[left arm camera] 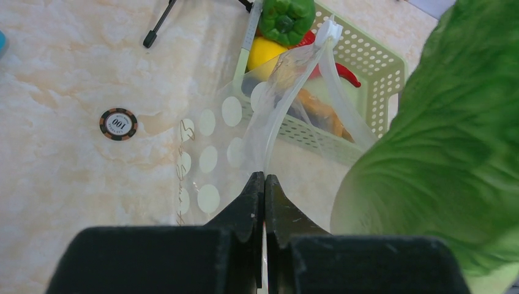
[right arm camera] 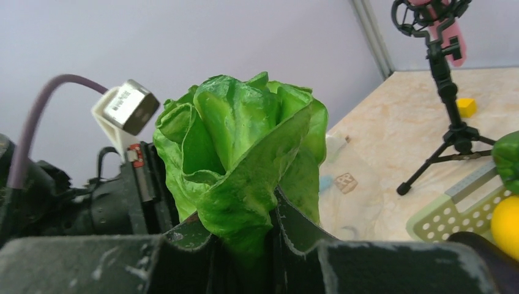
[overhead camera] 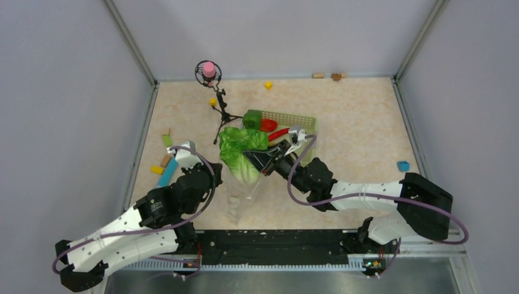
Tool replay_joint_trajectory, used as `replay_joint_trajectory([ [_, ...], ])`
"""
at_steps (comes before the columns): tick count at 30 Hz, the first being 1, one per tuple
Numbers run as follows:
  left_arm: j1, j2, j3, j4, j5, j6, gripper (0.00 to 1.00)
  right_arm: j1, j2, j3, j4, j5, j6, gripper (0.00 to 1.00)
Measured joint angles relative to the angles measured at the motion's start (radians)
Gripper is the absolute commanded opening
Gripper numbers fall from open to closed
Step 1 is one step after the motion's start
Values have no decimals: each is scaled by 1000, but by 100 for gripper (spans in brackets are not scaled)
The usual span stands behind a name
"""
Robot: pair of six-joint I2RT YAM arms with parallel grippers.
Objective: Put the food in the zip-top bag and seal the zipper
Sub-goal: Place the fake vegetable in the zipper food storage bag.
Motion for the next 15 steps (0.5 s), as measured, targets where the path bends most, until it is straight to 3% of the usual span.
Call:
replay_joint_trajectory([
  [9,0,-11,-6,9,4,4,0,96,105,2,61,138,-173,0],
  [15,0,-33,-7,11,4,3,0,176,137,7,111,268,-324,29],
])
